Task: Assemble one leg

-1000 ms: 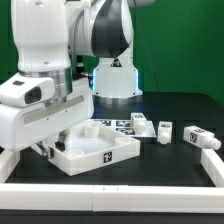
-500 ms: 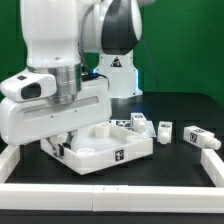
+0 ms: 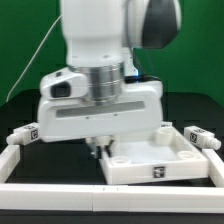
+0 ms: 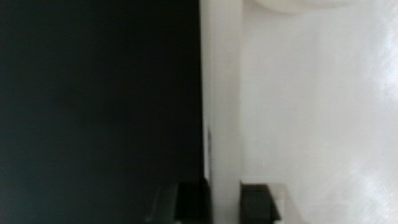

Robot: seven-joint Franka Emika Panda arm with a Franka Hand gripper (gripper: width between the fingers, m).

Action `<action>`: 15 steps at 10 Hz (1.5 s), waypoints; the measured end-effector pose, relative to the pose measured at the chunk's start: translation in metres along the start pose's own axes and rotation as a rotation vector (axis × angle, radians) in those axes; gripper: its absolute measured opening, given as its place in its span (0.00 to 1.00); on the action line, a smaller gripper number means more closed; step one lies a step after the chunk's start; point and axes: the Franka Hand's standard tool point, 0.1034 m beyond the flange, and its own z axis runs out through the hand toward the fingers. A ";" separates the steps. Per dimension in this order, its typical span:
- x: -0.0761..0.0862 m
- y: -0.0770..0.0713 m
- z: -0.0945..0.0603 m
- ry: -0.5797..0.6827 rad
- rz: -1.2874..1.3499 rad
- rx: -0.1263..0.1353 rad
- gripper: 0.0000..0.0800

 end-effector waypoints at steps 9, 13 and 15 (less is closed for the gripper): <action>0.010 -0.011 0.007 0.005 0.227 -0.014 0.07; 0.012 -0.009 0.019 0.022 0.253 -0.047 0.08; 0.012 -0.009 0.020 0.020 0.247 -0.043 0.08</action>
Offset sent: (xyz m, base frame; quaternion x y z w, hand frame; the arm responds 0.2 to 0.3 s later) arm 0.0000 0.0000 0.0000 0.0000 0.0000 0.0000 1.0000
